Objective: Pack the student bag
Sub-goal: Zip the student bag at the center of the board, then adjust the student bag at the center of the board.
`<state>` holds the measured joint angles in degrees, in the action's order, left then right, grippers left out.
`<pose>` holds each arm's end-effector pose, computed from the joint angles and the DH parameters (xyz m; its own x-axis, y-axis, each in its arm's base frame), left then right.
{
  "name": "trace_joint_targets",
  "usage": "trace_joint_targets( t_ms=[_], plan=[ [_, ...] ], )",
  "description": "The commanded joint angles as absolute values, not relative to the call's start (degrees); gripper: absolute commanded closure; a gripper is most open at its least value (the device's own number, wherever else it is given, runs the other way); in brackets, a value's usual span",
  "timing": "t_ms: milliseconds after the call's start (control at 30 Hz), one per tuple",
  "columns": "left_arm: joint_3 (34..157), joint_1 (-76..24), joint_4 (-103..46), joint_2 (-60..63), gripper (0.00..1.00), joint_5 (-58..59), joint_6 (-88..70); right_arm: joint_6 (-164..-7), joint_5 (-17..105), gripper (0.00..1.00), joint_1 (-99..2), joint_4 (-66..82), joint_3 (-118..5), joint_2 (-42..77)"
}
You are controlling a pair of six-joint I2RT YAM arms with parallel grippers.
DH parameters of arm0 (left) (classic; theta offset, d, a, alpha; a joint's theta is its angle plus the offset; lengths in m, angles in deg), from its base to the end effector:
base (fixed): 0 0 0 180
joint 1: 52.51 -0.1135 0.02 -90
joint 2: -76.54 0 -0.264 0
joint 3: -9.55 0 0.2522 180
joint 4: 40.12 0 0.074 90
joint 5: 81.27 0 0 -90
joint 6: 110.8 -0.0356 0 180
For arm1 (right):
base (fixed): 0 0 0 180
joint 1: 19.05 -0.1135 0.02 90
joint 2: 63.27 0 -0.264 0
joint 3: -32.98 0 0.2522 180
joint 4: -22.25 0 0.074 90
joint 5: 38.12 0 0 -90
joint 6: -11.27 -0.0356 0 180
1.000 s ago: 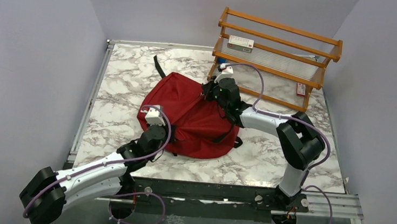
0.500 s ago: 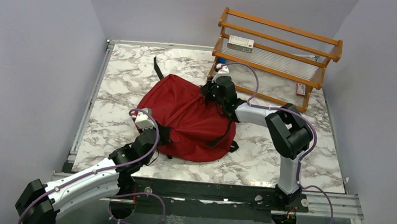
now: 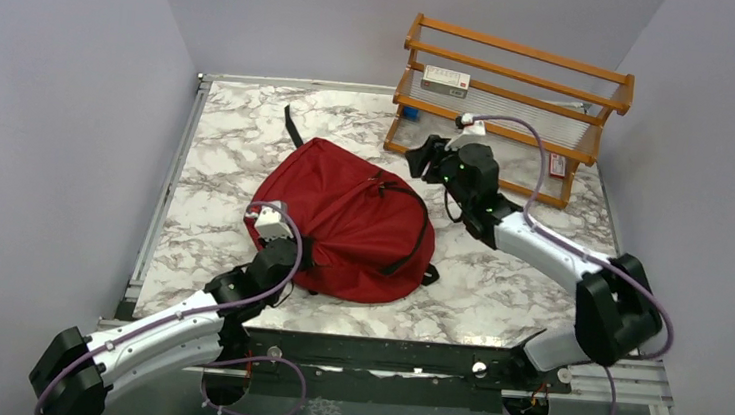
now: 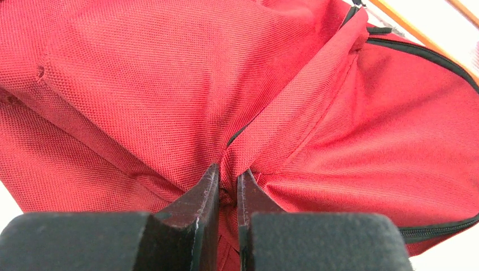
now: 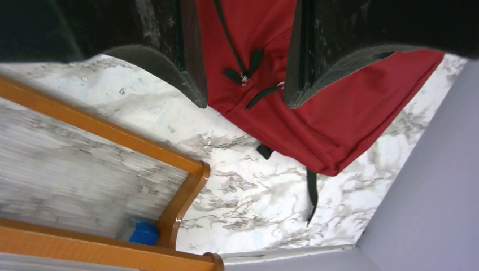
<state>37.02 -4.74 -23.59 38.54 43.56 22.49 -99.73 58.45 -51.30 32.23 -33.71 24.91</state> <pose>0.1171 -0.0988 0.1830 -0.4049 -0.3913 -0.8264 -0.0161 0.9067 -0.4215 0.3011 0.1852 0.2632 -0.3135 0.2231 -0.9230 -0.3459 0.8784 0.3298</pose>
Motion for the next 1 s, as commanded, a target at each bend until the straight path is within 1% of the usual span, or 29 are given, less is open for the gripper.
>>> trace_joint_targets(
  t_ms=[0,67,133,200,333,467,600,633,733,967],
  plan=[
    [39.05,-4.69,-25.37,35.36,1.0,44.19,18.06,-105.53,63.3,0.41,-51.88,15.94,-30.22,16.14],
    [39.53,-4.69,-26.11,33.94,0.97,43.81,17.72,-109.13,64.07,0.37,-51.84,11.46,-28.09,12.67],
    [39.93,-4.7,-27.56,32.68,0.96,43.5,17.37,-112.8,63.33,0.32,-51.84,7.33,-26.24,10.14],
    [40.24,-4.64,-28.4,31.65,0.95,43.37,17.26,-115.33,61.5,0.3,-51.84,4.3,-24.56,8.68],
    [40.66,-4.64,-29.2,30.78,0.96,42.85,16.96,-117.73,55.94,0.28,-51.84,3.9,-21.4,8.41],
    [40.95,-4.66,-29.68,30.39,0.96,42.5,16.11,-118.83,52.4,0.29,-51.84,7.36,-19.68,12.62],
    [41.77,-4.69,-29.45,30.36,0.98,42.03,15.14,-118.28,47.76,0.4,-51.84,11.95,-20.58,16.46],
    [42.03,-4.7,-29.39,30.35,1.0,42.04,14.88,-118.2,46.86,0.46,-51.88,12.9,-21.01,16.84],
    [43.55,-4.67,-28.27,29.75,1.0,42.33,14.43,-118.11,45.15,0.65,-51.84,14.61,-22.39,16.74],
    [53.05,-4.84,-21.77,26.79,1.0,43.44,9.86,-115.3,41.79,0.97,-51.84,14.99,-29.07,14.13]
  ],
)
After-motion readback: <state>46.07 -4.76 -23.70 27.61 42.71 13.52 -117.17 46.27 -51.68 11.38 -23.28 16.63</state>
